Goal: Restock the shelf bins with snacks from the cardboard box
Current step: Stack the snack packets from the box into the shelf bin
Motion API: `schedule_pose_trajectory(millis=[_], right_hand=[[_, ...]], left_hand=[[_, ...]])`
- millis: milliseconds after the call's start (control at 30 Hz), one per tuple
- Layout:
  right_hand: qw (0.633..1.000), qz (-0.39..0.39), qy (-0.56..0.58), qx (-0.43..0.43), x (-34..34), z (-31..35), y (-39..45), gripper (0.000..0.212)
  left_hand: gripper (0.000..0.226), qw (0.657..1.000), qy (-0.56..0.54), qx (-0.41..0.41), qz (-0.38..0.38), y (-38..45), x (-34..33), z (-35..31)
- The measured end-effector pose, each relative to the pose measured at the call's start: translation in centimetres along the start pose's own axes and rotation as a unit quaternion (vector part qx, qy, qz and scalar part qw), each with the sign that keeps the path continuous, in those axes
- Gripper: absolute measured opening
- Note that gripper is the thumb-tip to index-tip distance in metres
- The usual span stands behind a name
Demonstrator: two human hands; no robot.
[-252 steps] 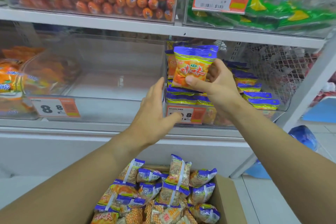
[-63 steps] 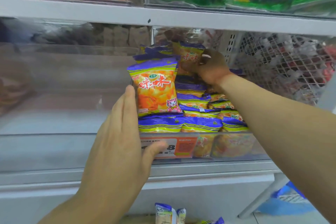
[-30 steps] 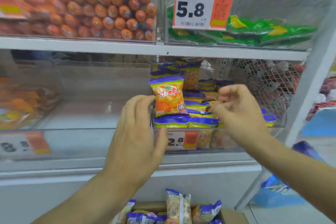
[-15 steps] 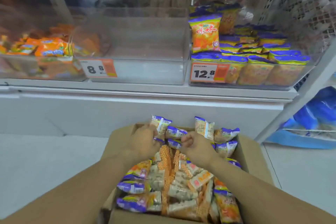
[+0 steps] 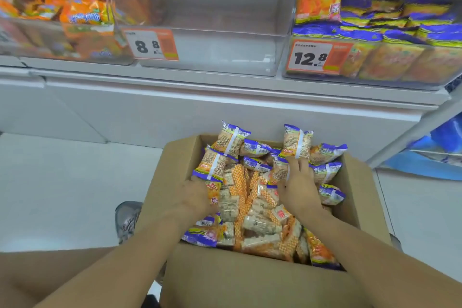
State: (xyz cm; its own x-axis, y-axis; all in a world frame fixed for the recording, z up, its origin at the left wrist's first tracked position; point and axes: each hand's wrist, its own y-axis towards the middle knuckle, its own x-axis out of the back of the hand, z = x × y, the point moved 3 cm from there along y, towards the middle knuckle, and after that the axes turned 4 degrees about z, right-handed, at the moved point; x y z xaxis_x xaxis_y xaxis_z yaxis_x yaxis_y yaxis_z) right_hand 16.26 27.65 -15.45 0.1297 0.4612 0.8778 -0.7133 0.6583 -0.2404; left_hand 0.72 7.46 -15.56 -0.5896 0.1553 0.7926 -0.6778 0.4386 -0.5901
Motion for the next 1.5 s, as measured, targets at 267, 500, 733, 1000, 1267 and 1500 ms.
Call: schedule_pose_trajectory(millis=[267,500,733,1000,1267,1500], right_hand=[[0.999,-0.035,0.033,-0.017,-0.1,-0.3,0.0,0.040],[0.988,0.007,0.153,-0.016,-0.4,0.8,-0.6,0.062],[0.951,0.250,0.150,-0.104,-2.3,1.7,-1.2,0.092],[0.925,-0.011,0.372,0.080,6.1,5.2,0.1,0.048],[0.901,-0.044,0.375,0.214,7.5,8.6,-0.8,0.050],[0.888,-0.035,0.376,0.262,8.7,9.4,-2.0,0.025]], left_hand=[[0.063,0.996,-0.085,0.008,0.017,-0.3,-0.2,-0.2],[0.102,0.985,-0.173,0.014,-0.008,-1.3,0.9,-0.8],[0.053,0.926,-0.372,0.022,0.066,-1.4,2.3,-0.8],[0.031,0.789,-0.577,-0.008,0.210,-2.7,3.5,-1.3],[0.039,0.689,-0.680,-0.182,0.174,-4.4,7.8,-5.0],[0.048,0.661,-0.714,-0.176,0.148,-5.9,9.6,-6.0]])
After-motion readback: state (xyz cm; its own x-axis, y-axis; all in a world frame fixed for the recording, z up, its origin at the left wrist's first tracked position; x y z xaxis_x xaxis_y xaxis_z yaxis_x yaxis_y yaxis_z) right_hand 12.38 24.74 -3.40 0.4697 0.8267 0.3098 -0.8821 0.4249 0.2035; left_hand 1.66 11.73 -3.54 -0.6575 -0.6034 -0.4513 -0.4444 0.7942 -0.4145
